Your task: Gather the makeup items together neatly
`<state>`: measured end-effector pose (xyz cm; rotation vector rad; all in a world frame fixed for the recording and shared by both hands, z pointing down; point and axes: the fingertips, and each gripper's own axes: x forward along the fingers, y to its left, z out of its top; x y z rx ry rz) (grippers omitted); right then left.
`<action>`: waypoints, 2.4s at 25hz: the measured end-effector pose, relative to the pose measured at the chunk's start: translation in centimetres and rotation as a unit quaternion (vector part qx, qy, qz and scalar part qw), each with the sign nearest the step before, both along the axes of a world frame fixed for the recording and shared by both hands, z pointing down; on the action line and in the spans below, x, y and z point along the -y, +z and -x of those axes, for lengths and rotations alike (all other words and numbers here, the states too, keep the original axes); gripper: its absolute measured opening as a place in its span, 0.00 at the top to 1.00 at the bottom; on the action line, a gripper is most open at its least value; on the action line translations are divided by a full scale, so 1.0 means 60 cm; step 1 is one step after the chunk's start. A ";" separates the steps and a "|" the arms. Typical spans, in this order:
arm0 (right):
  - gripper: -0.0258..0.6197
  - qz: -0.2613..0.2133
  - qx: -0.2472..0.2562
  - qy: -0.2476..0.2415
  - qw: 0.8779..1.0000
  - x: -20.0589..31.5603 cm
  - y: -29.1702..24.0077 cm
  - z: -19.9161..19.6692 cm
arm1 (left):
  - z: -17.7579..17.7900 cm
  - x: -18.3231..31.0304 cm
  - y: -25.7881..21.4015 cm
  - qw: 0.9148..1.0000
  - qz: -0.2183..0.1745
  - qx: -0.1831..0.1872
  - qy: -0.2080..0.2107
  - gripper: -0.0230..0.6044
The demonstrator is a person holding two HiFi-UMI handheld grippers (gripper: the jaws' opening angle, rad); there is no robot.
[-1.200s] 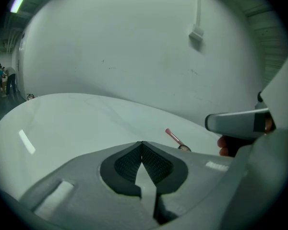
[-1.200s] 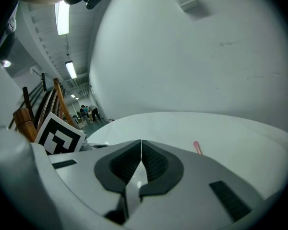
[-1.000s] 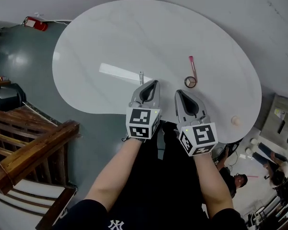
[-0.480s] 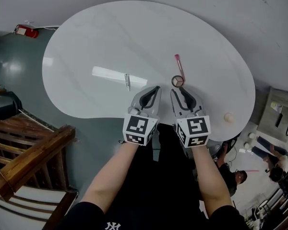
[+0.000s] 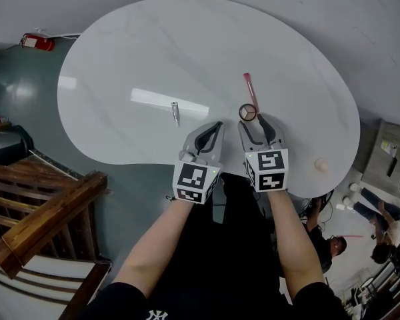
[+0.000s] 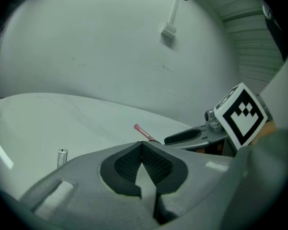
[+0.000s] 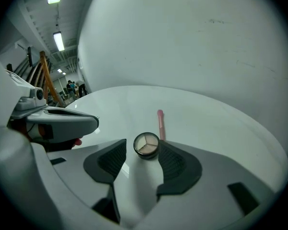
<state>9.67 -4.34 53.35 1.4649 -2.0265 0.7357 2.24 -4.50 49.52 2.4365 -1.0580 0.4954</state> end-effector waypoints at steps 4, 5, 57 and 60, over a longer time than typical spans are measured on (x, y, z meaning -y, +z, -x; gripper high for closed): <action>0.63 0.006 -0.013 0.001 1.000 0.009 0.021 -0.005 | 0.002 0.004 0.011 1.000 0.001 0.004 -0.003 0.95; 0.63 0.007 -0.014 0.001 1.000 0.012 0.025 -0.005 | 0.003 0.006 0.013 1.000 0.001 0.004 -0.004 0.95; 0.63 -0.022 0.019 -0.091 0.995 0.032 -0.033 0.210 | 0.172 0.007 -0.014 0.996 -0.012 0.010 -0.085 0.95; 0.63 -0.020 0.019 -0.100 0.995 0.036 -0.023 0.226 | 0.181 0.011 -0.011 0.996 -0.011 0.011 -0.088 0.95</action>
